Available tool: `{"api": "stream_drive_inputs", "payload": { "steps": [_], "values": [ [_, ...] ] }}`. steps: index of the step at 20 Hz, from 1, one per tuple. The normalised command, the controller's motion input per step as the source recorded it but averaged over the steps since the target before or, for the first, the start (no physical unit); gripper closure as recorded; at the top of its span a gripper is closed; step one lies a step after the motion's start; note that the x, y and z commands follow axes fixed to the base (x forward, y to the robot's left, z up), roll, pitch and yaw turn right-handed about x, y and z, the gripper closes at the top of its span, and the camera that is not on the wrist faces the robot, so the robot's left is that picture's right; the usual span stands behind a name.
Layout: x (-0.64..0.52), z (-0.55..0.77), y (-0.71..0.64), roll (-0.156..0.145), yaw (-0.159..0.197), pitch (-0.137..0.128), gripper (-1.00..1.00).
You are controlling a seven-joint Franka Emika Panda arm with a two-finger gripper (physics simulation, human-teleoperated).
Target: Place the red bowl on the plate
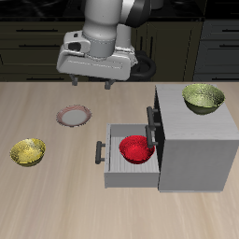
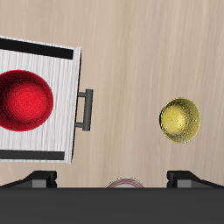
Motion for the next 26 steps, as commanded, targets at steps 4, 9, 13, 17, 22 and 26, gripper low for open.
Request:
{"api": "stream_drive_inputs", "payload": {
  "steps": [4,9,13,17,22,26],
  "values": [
    [0.28,-0.05,-0.02,-0.003,-0.004,0.002,-1.00],
    [0.22,-0.04,0.13,0.031,0.037,0.002,-1.00],
    [0.26,-0.03,0.17,0.048,0.050,-0.003,-1.00],
    [0.09,-0.01,-0.01,0.001,0.035,-0.014,-1.00],
    [0.14,0.03,-0.01,0.005,0.048,-0.021,-1.00],
    [0.17,-0.01,-0.07,-0.013,0.001,0.008,-1.00]
  ]
}}
